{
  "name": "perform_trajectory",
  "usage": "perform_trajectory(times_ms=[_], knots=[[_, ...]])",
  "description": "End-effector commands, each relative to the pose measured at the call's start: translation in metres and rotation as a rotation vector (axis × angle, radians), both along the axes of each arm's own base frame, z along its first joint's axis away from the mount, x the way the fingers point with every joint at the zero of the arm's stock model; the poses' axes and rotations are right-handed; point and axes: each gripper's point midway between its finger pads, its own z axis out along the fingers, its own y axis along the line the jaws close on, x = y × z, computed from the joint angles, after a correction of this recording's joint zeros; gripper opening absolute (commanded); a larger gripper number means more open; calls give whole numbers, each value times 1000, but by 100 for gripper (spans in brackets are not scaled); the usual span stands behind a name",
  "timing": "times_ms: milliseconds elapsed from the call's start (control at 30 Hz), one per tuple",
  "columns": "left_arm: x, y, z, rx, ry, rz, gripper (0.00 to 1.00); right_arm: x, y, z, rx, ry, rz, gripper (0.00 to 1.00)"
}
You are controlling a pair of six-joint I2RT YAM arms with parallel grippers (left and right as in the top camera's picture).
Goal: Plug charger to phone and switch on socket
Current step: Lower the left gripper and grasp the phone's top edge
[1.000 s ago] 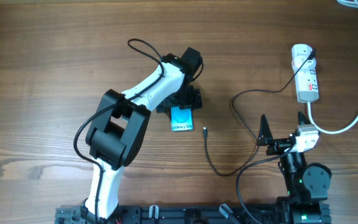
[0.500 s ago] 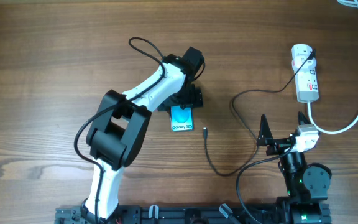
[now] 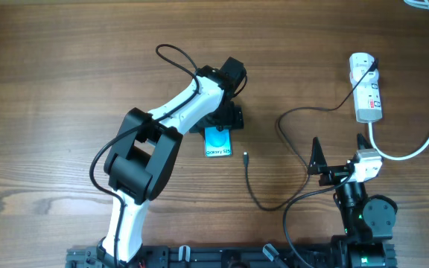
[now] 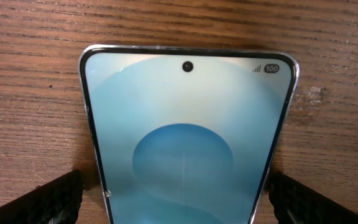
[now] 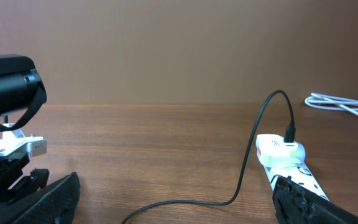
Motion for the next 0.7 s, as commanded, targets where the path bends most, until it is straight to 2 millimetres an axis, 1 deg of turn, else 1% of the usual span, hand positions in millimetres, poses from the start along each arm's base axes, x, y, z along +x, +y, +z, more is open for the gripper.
perform_trajectory(times_ms=[0,300,533,667], knots=[[-15,7,-20,31,64,-23,95,0,-3,2,-12,-13,-18,100],[-15,7,-20,32,63,-23,91,0,-3,2,-12,-13,-18,100],[-14,8,-20,40,59,-23,81,0,-3,2,-12,-13,-18,100],[-14,8,-20,40,59,-23,79,0,-3,2,-12,-13,-18,100]])
